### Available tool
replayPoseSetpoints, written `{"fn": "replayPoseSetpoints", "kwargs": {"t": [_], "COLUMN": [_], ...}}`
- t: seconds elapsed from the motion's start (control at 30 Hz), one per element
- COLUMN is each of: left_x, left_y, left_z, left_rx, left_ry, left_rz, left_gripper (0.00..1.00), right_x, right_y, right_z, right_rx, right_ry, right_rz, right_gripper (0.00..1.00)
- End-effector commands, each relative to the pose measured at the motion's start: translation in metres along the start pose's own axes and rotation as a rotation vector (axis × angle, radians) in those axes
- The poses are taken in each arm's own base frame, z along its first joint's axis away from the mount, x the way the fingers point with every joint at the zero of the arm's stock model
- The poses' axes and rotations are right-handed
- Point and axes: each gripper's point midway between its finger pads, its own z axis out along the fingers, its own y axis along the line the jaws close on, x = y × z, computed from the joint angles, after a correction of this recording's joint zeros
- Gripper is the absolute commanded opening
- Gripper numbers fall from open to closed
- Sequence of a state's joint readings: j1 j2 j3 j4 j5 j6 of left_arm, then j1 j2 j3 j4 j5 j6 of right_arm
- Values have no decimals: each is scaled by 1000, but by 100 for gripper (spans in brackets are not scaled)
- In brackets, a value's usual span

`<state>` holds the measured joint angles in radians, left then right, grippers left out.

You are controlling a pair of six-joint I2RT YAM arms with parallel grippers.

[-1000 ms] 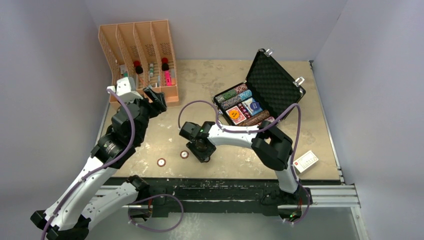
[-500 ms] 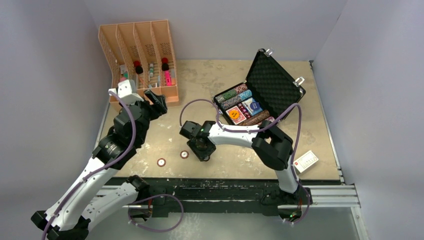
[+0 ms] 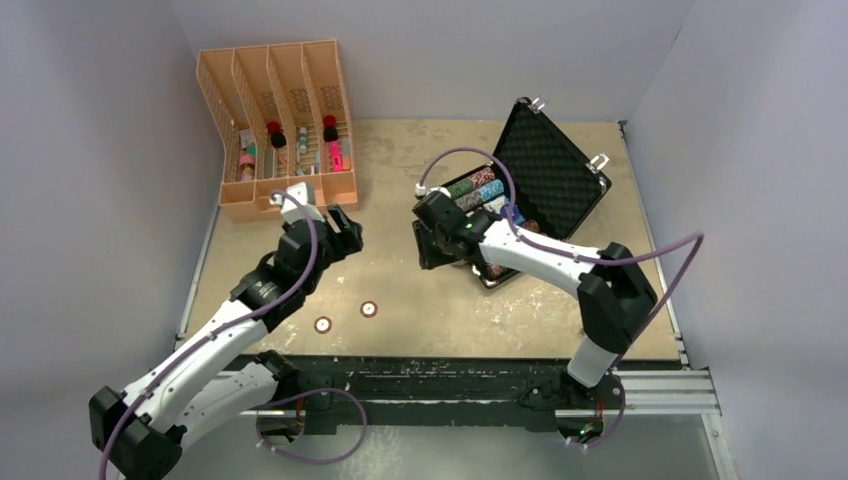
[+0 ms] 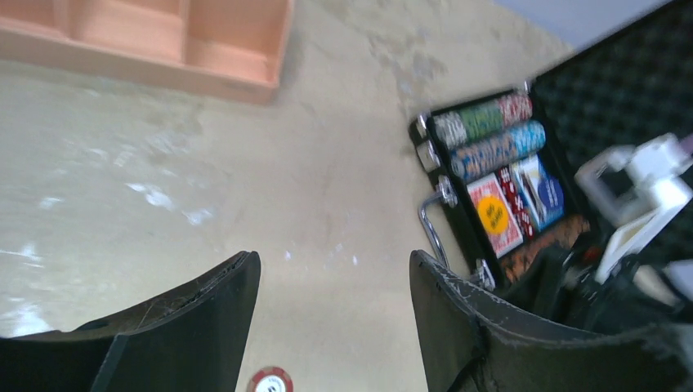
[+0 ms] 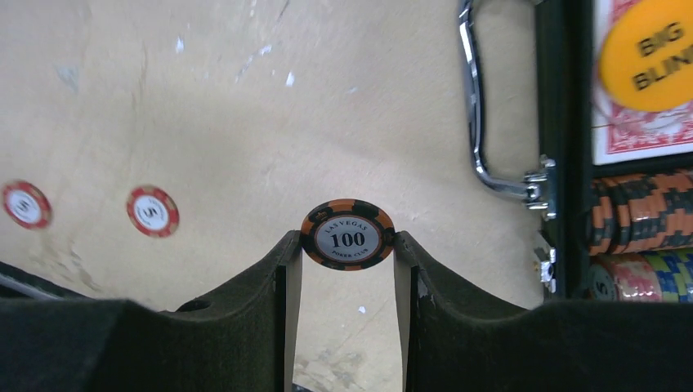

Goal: Pack up texas hold em set

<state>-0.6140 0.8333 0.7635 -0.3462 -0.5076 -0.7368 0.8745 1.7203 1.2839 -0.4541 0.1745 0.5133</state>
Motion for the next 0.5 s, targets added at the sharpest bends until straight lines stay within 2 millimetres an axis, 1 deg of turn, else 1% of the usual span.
{"fn": "replayPoseSetpoints", "kwargs": {"t": [0.0,0.13,0.2,0.3,0.37,0.47], "left_x": [34,73,84,96,102,105], "left_y": [-44,-71,-82,-93,-103,-116], "left_z": [12,16,17,22,24,21], "left_rx": [241,409,467,492,526,582], "left_ry": [103,209,227,257,275,270], "left_rz": [-38,-52,-78,-103,-102,-114], "left_gripper": [67,65,65,69,69,69], "right_x": [-27,-38,-47,-61,-69,-73], "right_y": [-5,-7,-7,-8,-9,-13], "right_z": [-12,-22,-31,-44,-53,-59], "right_rx": [-35,-114,-161,-212,-249,-303], "right_ry": [-108,-140,-181,-239,-262,-277], "right_rz": [146,271,331,404,454,521], "right_gripper": [32,31,31,31,32,32]}}
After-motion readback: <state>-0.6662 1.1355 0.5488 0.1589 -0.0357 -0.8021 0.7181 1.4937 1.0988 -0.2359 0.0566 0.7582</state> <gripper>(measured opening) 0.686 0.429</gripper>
